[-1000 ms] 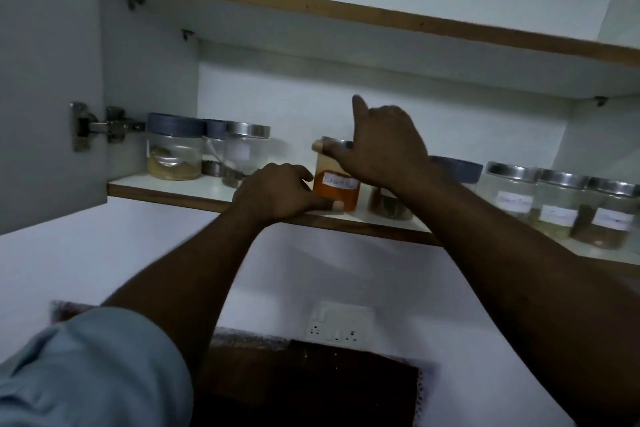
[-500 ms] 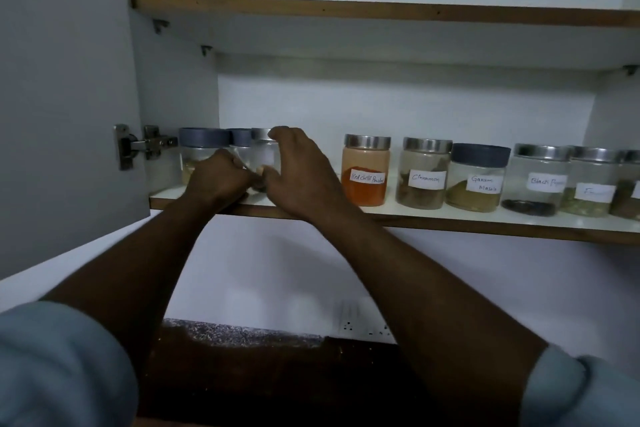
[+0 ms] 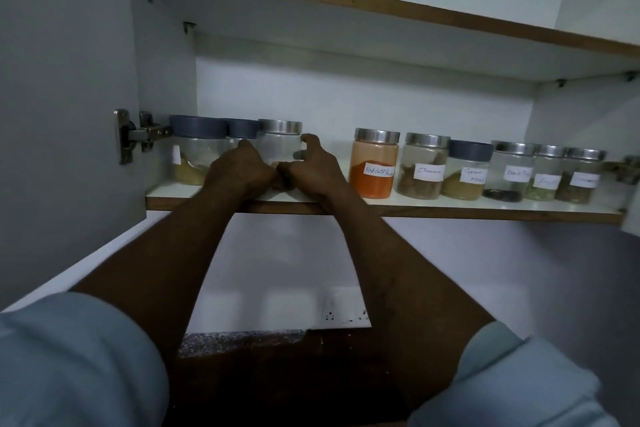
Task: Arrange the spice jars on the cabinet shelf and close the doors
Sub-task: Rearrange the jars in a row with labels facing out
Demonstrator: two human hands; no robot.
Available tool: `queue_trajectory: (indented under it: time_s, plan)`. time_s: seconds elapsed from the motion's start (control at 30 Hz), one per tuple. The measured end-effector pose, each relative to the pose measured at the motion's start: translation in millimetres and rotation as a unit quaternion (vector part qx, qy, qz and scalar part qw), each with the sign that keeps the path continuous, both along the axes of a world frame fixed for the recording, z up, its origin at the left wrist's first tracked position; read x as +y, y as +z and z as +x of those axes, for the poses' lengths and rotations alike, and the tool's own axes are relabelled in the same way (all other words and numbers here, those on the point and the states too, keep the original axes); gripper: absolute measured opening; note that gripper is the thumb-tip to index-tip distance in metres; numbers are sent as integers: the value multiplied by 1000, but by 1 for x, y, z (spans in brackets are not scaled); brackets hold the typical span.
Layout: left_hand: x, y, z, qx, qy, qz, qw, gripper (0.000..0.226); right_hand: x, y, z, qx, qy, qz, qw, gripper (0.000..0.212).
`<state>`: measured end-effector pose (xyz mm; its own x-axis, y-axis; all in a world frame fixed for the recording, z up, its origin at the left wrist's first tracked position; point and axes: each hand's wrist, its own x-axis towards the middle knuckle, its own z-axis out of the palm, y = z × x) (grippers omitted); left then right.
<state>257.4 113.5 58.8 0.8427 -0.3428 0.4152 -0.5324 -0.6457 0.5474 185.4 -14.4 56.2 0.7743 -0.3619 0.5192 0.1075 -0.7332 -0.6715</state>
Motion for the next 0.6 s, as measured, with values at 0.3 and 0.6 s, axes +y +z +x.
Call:
queue_trajectory:
  time_s: [0.3, 0.6]
  plan:
    - [-10, -4, 14, -32, -41, 31, 998, 82, -6, 4, -10, 1, -8, 79, 997, 75]
    - [-6, -5, 7, -30, -128, 5, 991, 73, -9, -13, -43, -45, -63, -26, 997, 59]
